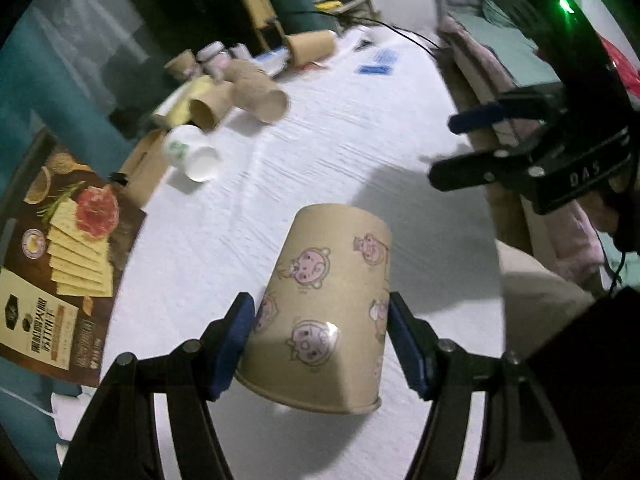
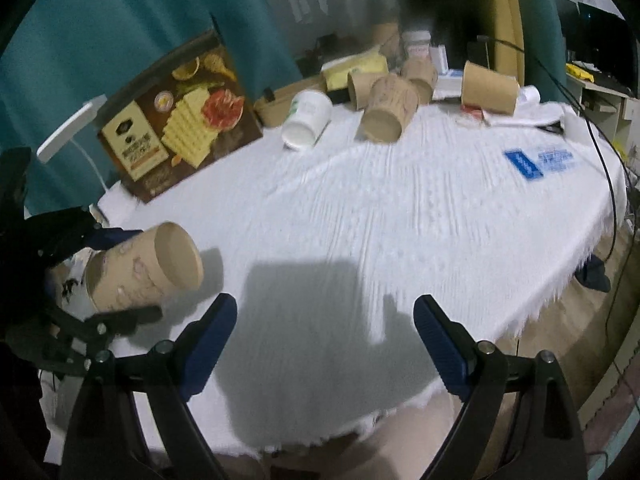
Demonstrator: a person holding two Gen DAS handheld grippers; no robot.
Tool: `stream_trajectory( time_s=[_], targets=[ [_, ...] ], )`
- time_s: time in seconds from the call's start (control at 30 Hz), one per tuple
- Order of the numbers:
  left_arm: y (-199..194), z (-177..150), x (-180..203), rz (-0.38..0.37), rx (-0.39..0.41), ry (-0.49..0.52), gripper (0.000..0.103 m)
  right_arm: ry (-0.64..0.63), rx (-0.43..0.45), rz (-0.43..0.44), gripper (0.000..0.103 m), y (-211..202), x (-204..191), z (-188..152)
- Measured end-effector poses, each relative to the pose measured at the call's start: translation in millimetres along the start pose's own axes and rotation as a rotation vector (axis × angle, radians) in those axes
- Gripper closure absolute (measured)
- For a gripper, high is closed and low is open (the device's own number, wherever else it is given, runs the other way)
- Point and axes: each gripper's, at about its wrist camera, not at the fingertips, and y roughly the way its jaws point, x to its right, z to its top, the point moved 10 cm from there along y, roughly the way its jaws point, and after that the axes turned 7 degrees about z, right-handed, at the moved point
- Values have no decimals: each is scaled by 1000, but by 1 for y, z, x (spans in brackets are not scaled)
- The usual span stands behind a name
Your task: Flip cup upright
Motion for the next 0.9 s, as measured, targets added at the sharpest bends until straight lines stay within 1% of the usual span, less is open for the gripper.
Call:
stream_trajectory(
  time_s=[0.13, 0.2, 0.37, 0.43, 0.53, 0.63, 0.7, 0.9],
  targets=[
    [12, -14, 16, 27, -57, 36, 35, 16, -13, -10, 14, -5, 3, -19],
    [15, -20, 19, 17, -82, 30, 35, 17, -14, -9, 14, -8, 5, -24],
    [24, -23, 18, 0, -103, 11, 33, 23, -13, -15, 14, -14, 11, -26],
    [29, -25, 18, 10, -116, 13, 28, 27, -13, -15, 14, -15, 14, -26],
    [31, -25, 20, 14, -122, 7, 21, 34, -15, -17, 14, -15, 17, -27],
    [30, -25, 21, 8, -123, -9, 17, 40, -19, -19, 14, -15, 19, -28],
    [29, -25, 21, 19, -121, -18, 17, 46, -22, -20, 14, -15, 21, -29],
    [18, -21, 26, -31, -93, -62, 17, 39, -28, -24, 14, -16, 21, -29]
  ],
)
